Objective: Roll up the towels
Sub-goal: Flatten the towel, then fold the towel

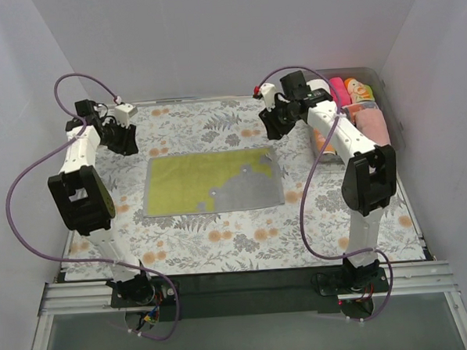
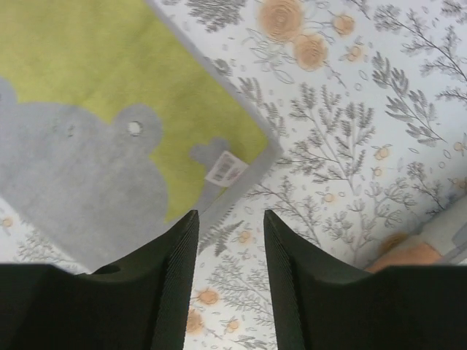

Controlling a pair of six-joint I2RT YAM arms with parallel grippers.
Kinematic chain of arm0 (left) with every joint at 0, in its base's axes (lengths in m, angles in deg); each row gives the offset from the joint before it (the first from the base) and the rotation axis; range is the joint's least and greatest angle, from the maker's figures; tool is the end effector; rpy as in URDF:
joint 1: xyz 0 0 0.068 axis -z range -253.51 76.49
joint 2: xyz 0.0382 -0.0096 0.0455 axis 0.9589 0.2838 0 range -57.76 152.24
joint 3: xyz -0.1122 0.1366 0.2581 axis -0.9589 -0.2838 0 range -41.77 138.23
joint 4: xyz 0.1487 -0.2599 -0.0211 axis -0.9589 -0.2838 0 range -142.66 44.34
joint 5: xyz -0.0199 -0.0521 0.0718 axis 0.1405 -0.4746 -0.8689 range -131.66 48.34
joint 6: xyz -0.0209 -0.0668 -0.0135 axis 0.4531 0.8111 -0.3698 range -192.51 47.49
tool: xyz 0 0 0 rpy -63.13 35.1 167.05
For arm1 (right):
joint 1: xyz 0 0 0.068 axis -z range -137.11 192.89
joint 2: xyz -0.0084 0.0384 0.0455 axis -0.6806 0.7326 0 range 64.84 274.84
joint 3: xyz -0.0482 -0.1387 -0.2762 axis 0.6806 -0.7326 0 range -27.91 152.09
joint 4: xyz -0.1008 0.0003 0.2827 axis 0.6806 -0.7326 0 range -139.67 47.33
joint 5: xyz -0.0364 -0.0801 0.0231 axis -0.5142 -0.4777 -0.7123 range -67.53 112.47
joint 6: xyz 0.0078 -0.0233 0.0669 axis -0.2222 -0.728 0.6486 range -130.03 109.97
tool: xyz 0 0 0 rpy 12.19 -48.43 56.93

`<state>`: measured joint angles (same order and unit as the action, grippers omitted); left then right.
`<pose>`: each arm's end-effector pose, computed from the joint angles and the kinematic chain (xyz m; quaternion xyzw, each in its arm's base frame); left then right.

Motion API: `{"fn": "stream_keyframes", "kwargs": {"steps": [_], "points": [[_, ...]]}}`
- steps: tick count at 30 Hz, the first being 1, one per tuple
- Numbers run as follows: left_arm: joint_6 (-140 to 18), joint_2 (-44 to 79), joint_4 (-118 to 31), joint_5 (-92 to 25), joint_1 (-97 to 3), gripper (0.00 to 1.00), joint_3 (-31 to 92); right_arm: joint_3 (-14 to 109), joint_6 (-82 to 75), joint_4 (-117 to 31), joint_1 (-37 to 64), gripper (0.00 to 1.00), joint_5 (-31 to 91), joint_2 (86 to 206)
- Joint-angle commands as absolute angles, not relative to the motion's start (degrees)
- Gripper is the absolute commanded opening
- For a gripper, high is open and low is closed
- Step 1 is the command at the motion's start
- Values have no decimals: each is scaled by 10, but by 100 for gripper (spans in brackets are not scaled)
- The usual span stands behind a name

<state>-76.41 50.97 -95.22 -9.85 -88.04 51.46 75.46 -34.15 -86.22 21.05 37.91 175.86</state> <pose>0.4548 0.0859 0.2716 -0.0280 0.9405 -0.2309 0.2478 0.4607 0.2015 0.3180 -0.4060 0.8431 0.1201 0.3317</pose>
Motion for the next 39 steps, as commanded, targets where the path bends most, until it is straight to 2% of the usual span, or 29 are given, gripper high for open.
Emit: {"fn": "stream_keyframes", "kwargs": {"steps": [1, 9, 18, 30, 31, 34, 36, 39], "points": [[-694, 553, -893, -89, -884, 34, 551, 796, -309, -865, 234, 39, 364, 1817], [-674, 619, -874, -96, -884, 34, 598, 877, -302, -844, 255, 37, 342, 1918], [-680, 643, -879, -103, -884, 40, 595, 881, -300, -840, 255, 40, 383, 1963], [-677, 691, -888, -85, -883, 44, 624, 898, -302, -838, 255, 38, 400, 2005], [-676, 697, -888, -85, -882, 45, 629, 899, -302, -839, 254, 33, 400, 2006], [-676, 716, -895, -82, -883, 46, 642, 899, -302, -839, 254, 25, 400, 2012], [-676, 726, -900, -78, -882, 47, 656, 897, -303, -838, 254, 24, 400, 2014], [-678, 746, -908, -82, -878, 48, 683, 898, -304, -839, 253, 13, 404, 2014]]}}
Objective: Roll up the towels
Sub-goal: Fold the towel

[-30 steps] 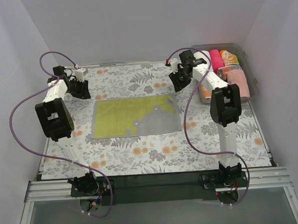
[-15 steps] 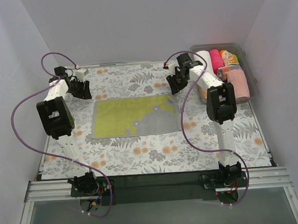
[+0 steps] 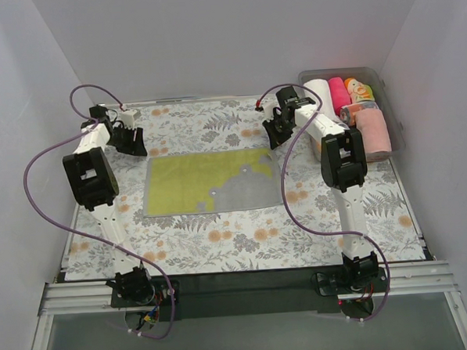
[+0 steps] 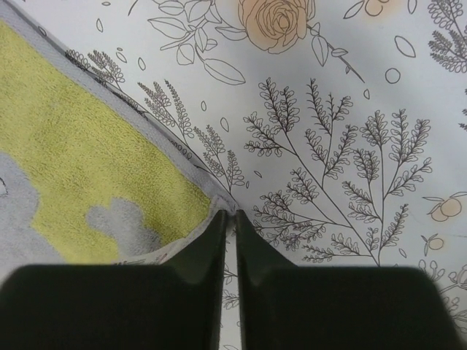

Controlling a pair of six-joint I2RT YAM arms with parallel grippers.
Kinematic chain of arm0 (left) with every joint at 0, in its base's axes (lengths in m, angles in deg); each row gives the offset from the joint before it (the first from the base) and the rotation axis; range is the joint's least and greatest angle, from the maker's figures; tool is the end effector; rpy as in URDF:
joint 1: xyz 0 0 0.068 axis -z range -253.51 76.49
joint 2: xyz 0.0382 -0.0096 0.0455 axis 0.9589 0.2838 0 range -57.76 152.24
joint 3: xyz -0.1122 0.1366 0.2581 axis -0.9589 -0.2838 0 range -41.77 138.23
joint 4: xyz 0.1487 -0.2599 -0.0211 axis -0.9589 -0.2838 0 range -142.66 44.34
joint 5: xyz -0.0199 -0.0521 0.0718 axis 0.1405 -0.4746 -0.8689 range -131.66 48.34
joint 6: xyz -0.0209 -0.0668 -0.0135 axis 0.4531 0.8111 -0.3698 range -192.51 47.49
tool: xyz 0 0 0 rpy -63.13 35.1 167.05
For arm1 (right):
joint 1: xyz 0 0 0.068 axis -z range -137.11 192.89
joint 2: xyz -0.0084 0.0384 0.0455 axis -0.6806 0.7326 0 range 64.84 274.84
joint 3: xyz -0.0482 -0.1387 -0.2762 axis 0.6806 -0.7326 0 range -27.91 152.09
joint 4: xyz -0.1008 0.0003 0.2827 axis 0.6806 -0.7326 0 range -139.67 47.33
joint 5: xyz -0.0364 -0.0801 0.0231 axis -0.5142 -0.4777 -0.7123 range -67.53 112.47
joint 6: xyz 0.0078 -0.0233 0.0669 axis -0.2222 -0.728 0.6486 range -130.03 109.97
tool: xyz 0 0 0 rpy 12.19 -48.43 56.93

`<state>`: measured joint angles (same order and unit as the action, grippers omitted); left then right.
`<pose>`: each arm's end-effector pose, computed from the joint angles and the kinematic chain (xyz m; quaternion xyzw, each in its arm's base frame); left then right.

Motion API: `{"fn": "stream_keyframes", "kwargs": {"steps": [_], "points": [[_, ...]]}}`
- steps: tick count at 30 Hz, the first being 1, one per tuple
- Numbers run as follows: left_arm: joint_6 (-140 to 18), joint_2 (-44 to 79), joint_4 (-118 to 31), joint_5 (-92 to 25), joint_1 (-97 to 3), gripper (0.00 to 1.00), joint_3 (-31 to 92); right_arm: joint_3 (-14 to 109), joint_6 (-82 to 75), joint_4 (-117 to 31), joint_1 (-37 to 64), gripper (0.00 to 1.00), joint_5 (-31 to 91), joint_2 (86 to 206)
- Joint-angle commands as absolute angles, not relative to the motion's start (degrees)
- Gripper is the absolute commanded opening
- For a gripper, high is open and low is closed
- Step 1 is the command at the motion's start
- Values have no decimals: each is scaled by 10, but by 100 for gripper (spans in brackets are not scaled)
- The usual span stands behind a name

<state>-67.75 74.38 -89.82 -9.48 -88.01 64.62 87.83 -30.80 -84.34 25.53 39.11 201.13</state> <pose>0.5411 0.1077 0.1534 -0.1105 0.9409 -0.2577 0.1901 0.5581 0.1921 0.1650 -0.3466 0.8965 0.1333 0.2417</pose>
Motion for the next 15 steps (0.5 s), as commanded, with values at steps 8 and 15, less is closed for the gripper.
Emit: {"fn": "stream_keyframes", "kwargs": {"steps": [8, 15], "points": [[-684, 778, -931, -47, -875, 43, 721, 896, -307, -839, 254, 1, 406, 2005], [-722, 768, -998, 18, -868, 42, 687, 892, -309, -840, 255, 1, 402, 1996]]}}
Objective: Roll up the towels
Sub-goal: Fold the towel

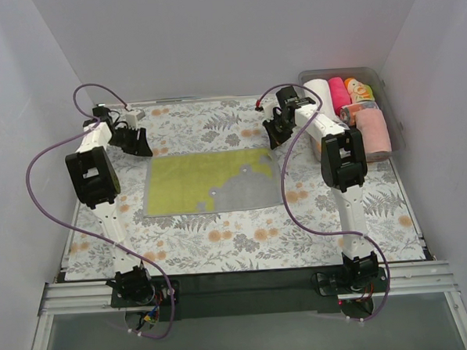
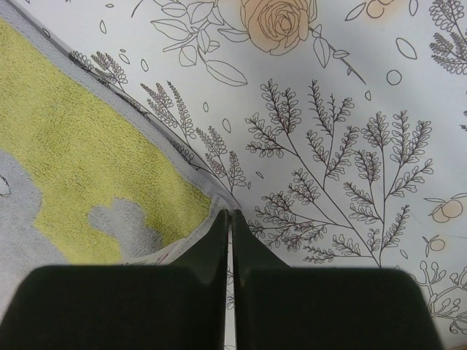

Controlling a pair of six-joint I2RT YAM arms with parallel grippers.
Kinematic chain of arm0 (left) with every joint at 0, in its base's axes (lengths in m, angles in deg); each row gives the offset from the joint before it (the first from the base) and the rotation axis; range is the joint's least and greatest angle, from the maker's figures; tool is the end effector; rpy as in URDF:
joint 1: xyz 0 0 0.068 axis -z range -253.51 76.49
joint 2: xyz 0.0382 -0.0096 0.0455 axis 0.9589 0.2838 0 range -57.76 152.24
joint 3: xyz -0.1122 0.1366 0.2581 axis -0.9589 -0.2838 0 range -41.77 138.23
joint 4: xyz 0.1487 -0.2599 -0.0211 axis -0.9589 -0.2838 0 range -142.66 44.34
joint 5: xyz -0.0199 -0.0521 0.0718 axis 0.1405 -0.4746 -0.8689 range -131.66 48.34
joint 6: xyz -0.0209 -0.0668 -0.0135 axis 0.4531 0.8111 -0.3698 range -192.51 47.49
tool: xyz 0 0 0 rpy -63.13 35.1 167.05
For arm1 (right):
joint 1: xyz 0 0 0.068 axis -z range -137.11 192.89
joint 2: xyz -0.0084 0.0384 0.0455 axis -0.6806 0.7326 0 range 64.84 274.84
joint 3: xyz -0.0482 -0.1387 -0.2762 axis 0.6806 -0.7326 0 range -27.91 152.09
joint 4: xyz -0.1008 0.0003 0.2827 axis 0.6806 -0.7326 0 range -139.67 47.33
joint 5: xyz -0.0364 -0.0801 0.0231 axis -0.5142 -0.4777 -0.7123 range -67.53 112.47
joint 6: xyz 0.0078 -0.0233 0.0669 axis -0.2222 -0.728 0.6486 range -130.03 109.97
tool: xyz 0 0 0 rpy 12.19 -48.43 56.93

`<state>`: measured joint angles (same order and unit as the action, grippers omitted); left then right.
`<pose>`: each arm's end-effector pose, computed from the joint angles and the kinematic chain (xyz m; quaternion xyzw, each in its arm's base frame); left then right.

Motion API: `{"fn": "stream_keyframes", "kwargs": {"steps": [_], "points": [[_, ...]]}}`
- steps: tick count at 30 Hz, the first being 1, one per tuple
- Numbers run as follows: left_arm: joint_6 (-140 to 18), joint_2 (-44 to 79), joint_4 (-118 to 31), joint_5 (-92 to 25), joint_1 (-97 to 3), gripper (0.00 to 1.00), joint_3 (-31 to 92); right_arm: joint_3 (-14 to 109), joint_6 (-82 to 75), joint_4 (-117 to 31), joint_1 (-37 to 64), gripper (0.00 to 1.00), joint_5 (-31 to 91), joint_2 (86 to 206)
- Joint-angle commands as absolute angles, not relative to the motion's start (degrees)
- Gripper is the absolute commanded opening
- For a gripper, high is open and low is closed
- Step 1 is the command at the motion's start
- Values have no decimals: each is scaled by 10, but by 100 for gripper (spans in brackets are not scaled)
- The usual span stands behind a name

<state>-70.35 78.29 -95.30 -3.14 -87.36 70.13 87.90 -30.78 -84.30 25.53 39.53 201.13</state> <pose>0.5511 0.0983 0.1479 -0.0840 0.9320 -0.3113 0.1656 0.5582 0.1925 0.1656 -0.3471 0.8955 0.1368 0.2425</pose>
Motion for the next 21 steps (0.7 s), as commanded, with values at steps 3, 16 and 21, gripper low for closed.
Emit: {"fn": "stream_keyframes", "kwargs": {"steps": [3, 16, 21], "points": [[-744, 761, -1003, 20, -866, 42, 669, 883, -310, -839, 255, 1, 401, 1992], [-763, 757, -1012, -17, -859, 25, 655, 877, -313, -841, 254, 1, 400, 1983], [-754, 749, -994, -18, -858, 8, 650, 875, -315, -840, 254, 1, 400, 1982]]}}
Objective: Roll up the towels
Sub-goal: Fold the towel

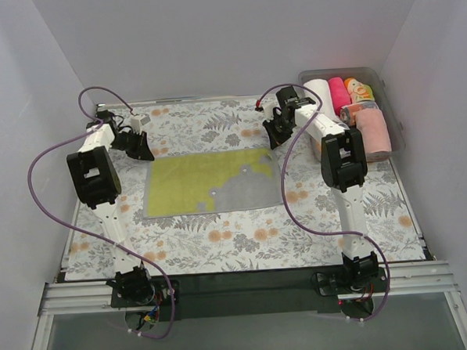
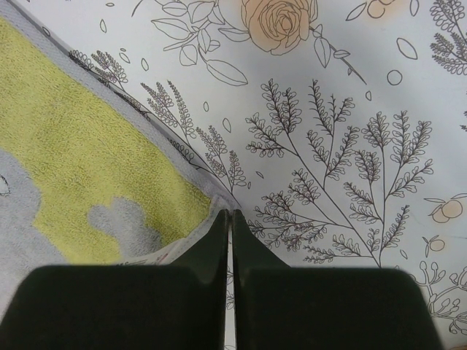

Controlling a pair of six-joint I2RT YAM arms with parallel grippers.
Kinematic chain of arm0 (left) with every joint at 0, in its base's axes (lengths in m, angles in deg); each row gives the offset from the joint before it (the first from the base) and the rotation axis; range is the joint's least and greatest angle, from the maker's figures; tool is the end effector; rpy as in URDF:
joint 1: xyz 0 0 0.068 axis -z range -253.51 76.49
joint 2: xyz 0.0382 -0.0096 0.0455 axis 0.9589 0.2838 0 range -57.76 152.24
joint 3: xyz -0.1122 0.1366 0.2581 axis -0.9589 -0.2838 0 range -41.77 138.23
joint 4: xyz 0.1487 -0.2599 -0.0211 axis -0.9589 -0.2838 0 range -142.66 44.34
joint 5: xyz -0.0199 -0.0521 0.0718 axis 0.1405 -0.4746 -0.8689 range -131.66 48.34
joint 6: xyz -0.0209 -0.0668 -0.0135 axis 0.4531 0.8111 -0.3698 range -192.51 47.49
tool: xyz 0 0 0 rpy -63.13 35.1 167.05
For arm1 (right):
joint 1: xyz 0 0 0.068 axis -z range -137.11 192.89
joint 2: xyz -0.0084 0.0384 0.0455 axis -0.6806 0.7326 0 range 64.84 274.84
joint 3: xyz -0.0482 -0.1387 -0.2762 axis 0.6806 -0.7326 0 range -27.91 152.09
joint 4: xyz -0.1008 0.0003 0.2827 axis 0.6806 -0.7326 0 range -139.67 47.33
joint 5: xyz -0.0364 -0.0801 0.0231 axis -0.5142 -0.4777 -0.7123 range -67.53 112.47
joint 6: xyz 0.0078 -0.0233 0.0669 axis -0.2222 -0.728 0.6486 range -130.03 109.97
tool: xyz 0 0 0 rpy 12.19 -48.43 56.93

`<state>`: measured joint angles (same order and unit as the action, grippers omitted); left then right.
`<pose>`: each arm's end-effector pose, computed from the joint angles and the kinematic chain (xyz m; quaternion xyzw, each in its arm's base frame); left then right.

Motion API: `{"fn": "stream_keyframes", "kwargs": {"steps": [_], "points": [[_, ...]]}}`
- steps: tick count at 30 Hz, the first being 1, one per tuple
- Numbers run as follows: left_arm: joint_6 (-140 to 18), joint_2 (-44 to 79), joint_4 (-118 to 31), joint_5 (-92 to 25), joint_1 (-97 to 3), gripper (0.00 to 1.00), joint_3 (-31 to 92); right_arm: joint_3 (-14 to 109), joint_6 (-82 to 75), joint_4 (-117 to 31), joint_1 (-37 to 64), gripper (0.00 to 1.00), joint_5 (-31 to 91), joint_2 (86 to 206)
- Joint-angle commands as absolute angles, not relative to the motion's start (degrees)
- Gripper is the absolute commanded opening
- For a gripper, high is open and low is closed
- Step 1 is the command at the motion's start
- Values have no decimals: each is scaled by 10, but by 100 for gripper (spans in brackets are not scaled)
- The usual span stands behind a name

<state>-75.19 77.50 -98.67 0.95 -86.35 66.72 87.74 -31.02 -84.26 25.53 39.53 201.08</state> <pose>0.5352 0.0813 0.1377 -0.0499 0.9272 -0.3474 0.1310 0.5578 0.1924 0.1651 -0.3490 0.8949 0.1364 0.2422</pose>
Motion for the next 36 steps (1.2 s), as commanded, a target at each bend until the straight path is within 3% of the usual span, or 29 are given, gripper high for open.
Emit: {"fn": "stream_keyframes", "kwargs": {"steps": [1, 10, 24, 36], "points": [[-749, 746, -987, -18, -858, 0, 648, 874, -316, -841, 254, 1, 400, 1981], [-704, 705, -886, -91, -868, 0, 616, 869, -334, -840, 274, 1, 380, 1976], [-719, 707, -896, -24, -869, 0, 663, 916, -341, -840, 273, 1, 428, 1961], [-754, 610, -881, 18, -878, 0, 583, 840, -377, -840, 274, 1, 468, 1867]]}}
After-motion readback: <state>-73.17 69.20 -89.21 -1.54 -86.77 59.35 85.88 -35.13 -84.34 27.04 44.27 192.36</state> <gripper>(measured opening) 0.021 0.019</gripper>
